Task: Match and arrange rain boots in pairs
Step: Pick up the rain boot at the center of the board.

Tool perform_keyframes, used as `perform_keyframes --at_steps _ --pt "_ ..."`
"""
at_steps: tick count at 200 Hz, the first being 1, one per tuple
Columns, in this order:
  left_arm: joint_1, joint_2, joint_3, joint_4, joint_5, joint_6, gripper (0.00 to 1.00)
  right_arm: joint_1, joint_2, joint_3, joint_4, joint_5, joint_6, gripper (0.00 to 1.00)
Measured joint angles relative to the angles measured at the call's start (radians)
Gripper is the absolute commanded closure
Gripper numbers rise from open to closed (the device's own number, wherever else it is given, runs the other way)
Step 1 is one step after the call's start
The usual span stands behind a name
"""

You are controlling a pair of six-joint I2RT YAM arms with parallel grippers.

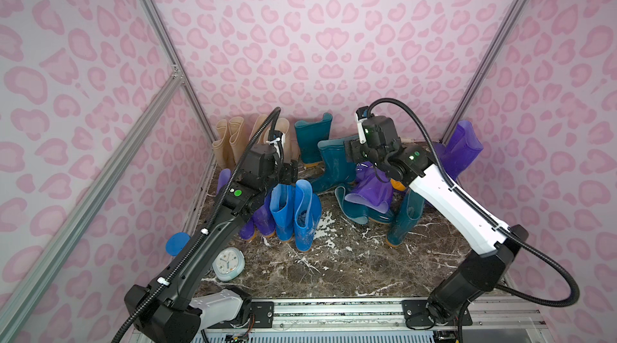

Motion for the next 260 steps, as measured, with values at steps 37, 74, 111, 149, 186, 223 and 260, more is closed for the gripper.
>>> perform_keyframes --at_steps 37,74,111,149,186,223,260 --pt "0.047 0.010 0.037 -0.008 0.062 -0.036 0.22 -0.155 0.102 0.092 0.010 -0.216 -0.137 0.13" --pt "0.064 0.016 0.049 -0.042 0.120 -0.050 0.22 -0.222 0.118 0.022 0.001 -0.486 -0.257 0.12" --pt "0.068 0.021 0.060 -0.066 0.156 -0.048 0.22 -0.261 0.173 0.015 -0.020 -0.642 -0.342 0.16" --pt "0.070 0.033 0.078 -0.086 0.156 -0.038 0.22 -0.265 0.294 0.143 -0.085 -0.729 -0.415 0.54" --pt "0.071 0.034 0.091 -0.089 0.151 -0.036 0.22 -0.251 0.335 0.186 -0.092 -0.743 -0.408 1.00" --pt "0.071 0.049 0.127 -0.098 0.146 -0.030 0.22 -0.256 0.219 0.112 -0.038 -0.641 -0.335 1.00" --pt "0.071 0.140 0.246 -0.111 0.154 -0.018 0.21 -0.299 0.054 -0.005 0.087 -0.544 -0.221 1.00"
